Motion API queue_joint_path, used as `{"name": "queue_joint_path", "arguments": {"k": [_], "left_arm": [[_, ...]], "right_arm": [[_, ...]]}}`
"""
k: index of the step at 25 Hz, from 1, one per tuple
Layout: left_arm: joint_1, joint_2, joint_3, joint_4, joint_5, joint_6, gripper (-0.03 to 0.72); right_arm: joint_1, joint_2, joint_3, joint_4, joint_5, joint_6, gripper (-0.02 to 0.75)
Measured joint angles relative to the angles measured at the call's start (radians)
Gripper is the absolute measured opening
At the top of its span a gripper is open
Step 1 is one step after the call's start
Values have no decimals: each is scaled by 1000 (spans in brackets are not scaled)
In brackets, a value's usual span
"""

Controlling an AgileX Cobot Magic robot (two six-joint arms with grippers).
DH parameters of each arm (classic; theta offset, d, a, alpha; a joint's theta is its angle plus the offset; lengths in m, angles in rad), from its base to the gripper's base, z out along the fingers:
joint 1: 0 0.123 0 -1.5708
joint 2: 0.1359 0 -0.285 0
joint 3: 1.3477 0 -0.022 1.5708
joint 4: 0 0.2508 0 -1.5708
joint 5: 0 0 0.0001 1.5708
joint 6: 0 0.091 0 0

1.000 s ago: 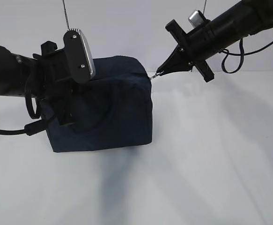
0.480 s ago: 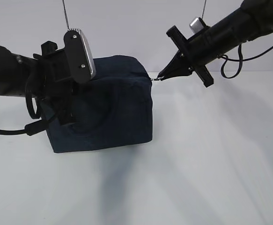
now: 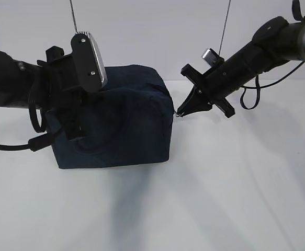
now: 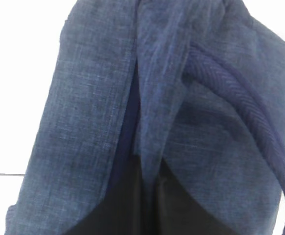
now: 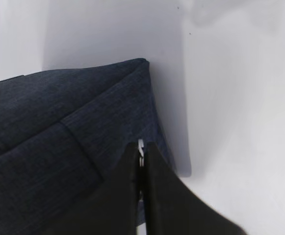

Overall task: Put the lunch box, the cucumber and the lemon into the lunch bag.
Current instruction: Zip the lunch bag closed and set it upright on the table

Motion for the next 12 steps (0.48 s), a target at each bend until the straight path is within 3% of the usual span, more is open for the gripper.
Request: {"name": "queue_joint_path", "arguments": {"k": [5,12], "left_arm": [[0,0,0,-6,0,0,-7],[0,0,0,-6,0,0,-7]], "right_arm": [[4,2,-3,0,-24,-75,8],[4,-25,-27,-29,60,-390,20]]}}
